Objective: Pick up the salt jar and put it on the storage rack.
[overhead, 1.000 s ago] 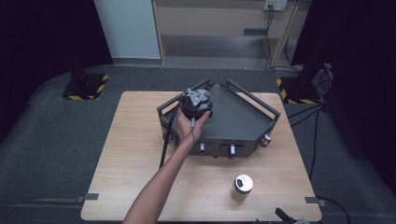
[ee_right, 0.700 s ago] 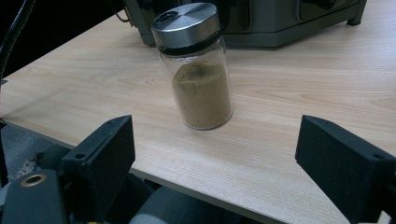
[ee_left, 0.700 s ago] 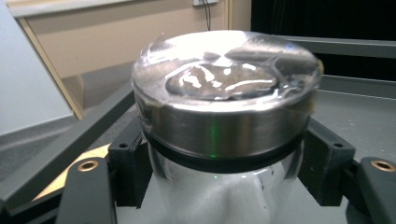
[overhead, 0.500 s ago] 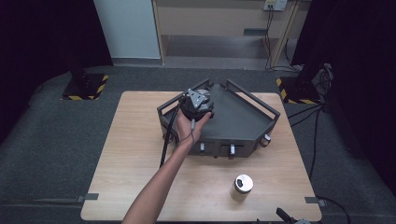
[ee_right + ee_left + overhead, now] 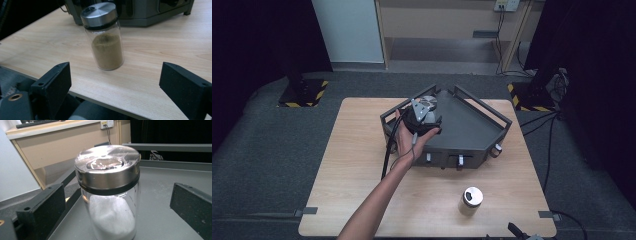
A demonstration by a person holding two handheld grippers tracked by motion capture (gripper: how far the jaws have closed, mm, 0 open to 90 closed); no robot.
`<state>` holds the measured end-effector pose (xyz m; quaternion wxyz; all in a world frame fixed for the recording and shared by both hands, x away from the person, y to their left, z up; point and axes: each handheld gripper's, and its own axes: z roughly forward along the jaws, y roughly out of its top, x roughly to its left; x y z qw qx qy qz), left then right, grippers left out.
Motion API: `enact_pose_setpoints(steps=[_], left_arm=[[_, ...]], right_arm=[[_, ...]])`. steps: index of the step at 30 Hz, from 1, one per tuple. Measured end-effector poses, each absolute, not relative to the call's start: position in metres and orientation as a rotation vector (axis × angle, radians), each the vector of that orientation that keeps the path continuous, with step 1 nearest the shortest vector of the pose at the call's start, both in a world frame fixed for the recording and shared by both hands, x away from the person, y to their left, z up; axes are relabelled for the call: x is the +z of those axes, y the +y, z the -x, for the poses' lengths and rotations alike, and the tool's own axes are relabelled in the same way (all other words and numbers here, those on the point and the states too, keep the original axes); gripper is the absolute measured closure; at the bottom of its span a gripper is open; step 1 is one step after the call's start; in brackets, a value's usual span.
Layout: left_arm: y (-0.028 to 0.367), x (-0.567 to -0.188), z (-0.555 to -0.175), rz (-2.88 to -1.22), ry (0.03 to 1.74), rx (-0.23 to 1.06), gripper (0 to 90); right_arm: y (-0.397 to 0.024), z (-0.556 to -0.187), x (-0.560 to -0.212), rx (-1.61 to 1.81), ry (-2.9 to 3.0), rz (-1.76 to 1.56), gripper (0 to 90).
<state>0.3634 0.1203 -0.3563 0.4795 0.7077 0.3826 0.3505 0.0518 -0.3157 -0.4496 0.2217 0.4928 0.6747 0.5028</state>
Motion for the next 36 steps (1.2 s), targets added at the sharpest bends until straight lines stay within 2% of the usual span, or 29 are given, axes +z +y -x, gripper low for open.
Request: enact_pose_setpoints(steps=[2, 7, 20, 36], left_arm=[[0.122, -0.354, -0.361, -1.726, 0.930, 0.856, 0.0], [0.129, -0.350, -0.352, -1.729, 0.916, 0.847, 0.0], [0.164, -0.349, -0.304, -1.739, 0.831, 0.851, 0.0], [0.192, -0.371, -0.244, -1.750, 0.795, 0.818, 0.0]], right_arm=[[-0.316, -0.053, -0.448, 1.388, 1.878, -1.367, 12.8], [-0.314, -0.051, -0.448, 1.387, 1.871, -1.355, 11.7], [-0.313, -0.052, -0.448, 1.387, 1.877, -1.352, 11.2], [-0.312, -0.051, -0.448, 1.377, 1.878, -1.349, 11.2]])
